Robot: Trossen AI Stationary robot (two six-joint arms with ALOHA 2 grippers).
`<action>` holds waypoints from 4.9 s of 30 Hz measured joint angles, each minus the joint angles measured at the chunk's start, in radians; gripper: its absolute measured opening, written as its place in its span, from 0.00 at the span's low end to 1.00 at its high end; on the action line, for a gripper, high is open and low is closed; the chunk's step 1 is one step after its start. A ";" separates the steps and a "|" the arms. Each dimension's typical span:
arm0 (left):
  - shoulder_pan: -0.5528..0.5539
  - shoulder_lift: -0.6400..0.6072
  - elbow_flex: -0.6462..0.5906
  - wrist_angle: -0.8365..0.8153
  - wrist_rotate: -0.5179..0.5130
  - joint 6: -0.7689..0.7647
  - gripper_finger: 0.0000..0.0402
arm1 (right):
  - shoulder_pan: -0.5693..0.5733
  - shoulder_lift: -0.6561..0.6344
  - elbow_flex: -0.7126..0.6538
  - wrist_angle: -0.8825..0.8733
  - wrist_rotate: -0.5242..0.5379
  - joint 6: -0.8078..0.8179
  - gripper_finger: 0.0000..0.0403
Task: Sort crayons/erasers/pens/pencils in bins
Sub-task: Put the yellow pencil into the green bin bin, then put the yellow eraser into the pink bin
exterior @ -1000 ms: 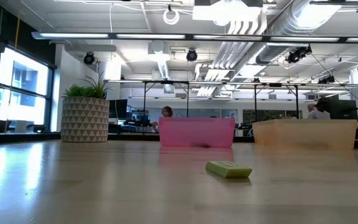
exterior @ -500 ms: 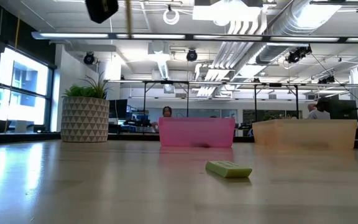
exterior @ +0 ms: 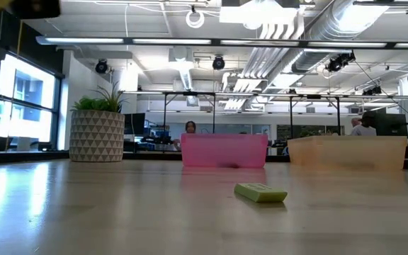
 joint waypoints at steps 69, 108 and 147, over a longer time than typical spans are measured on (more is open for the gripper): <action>-0.353 -0.031 -0.087 -0.150 0.050 -0.166 0.32 | 0.095 0.310 -0.002 -0.066 -0.382 0.719 0.56; -0.210 -0.254 -0.087 -0.151 -0.024 0.114 0.32 | 0.105 0.496 0.002 -0.081 -0.451 1.007 0.21; 0.072 -0.372 -0.087 -0.202 -0.016 0.430 0.32 | -0.061 0.461 0.381 -0.312 -0.059 0.552 0.11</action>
